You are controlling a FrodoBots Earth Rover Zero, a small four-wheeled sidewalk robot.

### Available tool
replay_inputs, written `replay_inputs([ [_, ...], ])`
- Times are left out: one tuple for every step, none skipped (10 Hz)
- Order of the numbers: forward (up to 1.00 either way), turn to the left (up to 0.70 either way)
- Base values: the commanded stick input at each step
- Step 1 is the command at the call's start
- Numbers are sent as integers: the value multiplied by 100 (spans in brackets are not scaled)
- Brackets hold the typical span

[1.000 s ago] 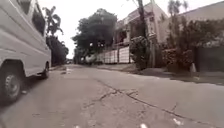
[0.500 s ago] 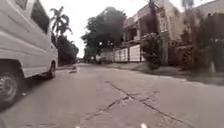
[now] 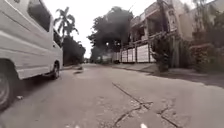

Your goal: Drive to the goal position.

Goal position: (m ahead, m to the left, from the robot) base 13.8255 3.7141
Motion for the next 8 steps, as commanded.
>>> replay_inputs([
  [100, 0],
  [100, 0],
  [100, 0],
  [100, 0],
  [100, 0],
  [100, 0],
  [100, 0],
  [100, 0],
])
